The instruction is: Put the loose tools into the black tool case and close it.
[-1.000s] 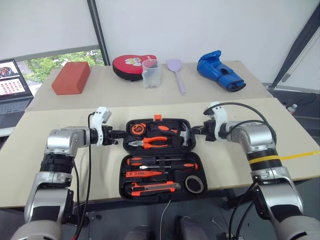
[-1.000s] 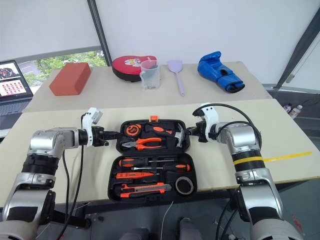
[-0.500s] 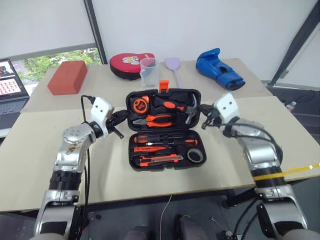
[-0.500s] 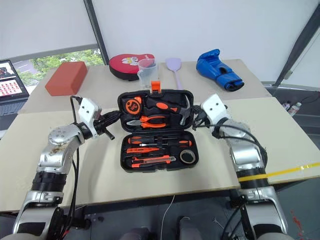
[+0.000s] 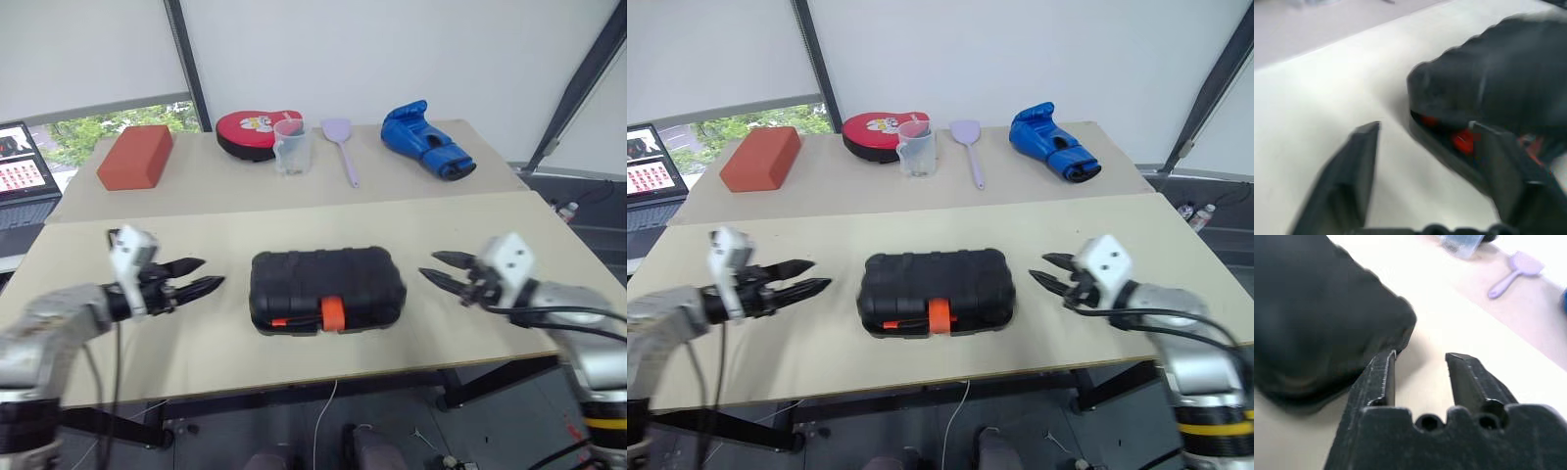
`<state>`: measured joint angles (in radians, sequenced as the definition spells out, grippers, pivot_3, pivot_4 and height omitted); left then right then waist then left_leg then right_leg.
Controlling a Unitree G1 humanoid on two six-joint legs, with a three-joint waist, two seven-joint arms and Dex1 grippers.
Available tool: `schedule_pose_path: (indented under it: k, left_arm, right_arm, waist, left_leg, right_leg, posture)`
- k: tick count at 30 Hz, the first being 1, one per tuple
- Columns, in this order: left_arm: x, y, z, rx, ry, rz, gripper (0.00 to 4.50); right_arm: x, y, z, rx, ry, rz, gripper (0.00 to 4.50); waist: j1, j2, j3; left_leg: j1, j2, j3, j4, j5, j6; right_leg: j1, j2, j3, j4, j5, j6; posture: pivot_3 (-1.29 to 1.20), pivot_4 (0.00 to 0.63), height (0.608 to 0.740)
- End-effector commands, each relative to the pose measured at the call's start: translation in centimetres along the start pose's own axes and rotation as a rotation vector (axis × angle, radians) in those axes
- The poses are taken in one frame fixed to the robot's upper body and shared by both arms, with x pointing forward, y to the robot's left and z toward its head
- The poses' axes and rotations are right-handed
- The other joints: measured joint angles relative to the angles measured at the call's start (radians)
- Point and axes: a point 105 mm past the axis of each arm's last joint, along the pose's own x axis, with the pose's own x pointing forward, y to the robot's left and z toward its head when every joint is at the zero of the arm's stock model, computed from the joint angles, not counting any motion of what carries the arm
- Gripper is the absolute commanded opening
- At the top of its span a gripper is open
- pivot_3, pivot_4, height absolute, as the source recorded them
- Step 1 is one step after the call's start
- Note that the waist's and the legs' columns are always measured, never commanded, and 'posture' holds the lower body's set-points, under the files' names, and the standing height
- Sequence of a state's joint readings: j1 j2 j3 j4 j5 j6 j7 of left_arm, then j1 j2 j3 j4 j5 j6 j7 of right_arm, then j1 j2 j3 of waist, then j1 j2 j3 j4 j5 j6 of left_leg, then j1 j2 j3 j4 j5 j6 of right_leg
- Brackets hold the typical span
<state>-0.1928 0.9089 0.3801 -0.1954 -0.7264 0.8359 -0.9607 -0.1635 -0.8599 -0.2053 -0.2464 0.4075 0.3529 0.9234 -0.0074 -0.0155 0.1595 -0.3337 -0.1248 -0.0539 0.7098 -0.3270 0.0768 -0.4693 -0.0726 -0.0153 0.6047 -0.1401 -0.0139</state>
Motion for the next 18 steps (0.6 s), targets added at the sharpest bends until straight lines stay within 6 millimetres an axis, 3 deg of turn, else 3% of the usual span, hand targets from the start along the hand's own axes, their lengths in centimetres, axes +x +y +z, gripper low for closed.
schedule_pose_path:
  k: [1, 5, 8, 11, 14, 16, 18]
  left_arm:
    - [0.1, 1.7, -0.6, 0.034, 0.067, 0.031, 3.21]
    - [2.5, 3.4, 0.3, 0.108, 0.070, 0.047, 3.21]
    - [4.8, 2.9, 1.2, 0.165, 0.067, -0.022, 3.21]
    - [5.7, 1.9, 0.1, 0.222, 0.122, -0.121, 3.21]
    - [8.2, 4.0, 0.0, 0.365, 0.167, -0.060, 3.93]
    - [10.4, 5.3, 1.2, 0.438, 0.141, 0.003, 4.50]
    - [11.7, 5.8, 2.0, 0.453, 0.116, 0.024, 4.50]
  right_arm:
    - [-0.3, 3.3, -0.4, 0.024, 0.037, 0.207, 2.00]
    - [0.3, 5.4, -1.4, 0.015, 0.084, 0.309, 2.00]
    - [1.5, 5.4, -0.9, 0.009, 0.063, 0.286, 2.00]
    - [1.6, 5.9, -0.9, 0.019, 0.075, 0.305, 2.00]
    - [1.0, 7.7, -1.7, -0.003, 0.123, 0.403, 2.00]
    - [1.0, 8.5, -1.7, 0.008, 0.123, 0.451, 1.49]
    - [1.2, 8.8, -1.5, 0.027, 0.112, 0.467, 0.97]
  waist:
    - [0.006, 0.000, 0.000]
    - [0.021, -0.002, 0.002]
    - [0.025, -0.003, 0.002]
    - [0.015, -0.002, 0.001]
    - [0.015, -0.003, 0.001]
    - [0.026, -0.003, 0.002]
    - [0.034, -0.004, 0.002]
  left_leg:
    - [0.001, 0.000, 0.000, 0.000, 0.000, -0.001]
    - [0.006, 0.001, 0.000, -0.001, -0.005, -0.007]
    - [0.005, 0.000, 0.000, -0.001, -0.005, -0.007]
    - [0.005, 0.000, 0.000, 0.000, -0.005, -0.008]
    - [0.005, 0.000, 0.000, -0.005, -0.005, -0.007]
    - [0.002, 0.000, 0.000, -0.004, -0.004, -0.007]
    - [-0.003, 0.000, -0.002, 0.001, -0.004, -0.007]
  right_leg:
    - [0.003, 0.000, 0.000, -0.002, 0.000, 0.000]
    - [0.010, -0.001, -0.001, -0.008, 0.000, 0.003]
    - [0.011, -0.002, -0.002, -0.009, 0.002, 0.003]
    - [0.010, -0.002, -0.002, -0.009, 0.002, 0.003]
    - [0.006, -0.002, -0.002, -0.010, 0.002, 0.002]
    - [0.004, -0.002, -0.005, -0.011, 0.002, 0.001]
    - [0.003, -0.003, -0.009, -0.011, 0.003, 0.000]
  posture:
    - [0.00, 0.150, 0.740]
    - [0.00, 0.150, 0.740]
    - [0.00, 0.150, 0.740]
    - [0.00, 0.150, 0.740]
    - [0.00, 0.150, 0.740]
    - [0.00, 0.150, 0.740]
    - [0.00, 0.150, 0.740]
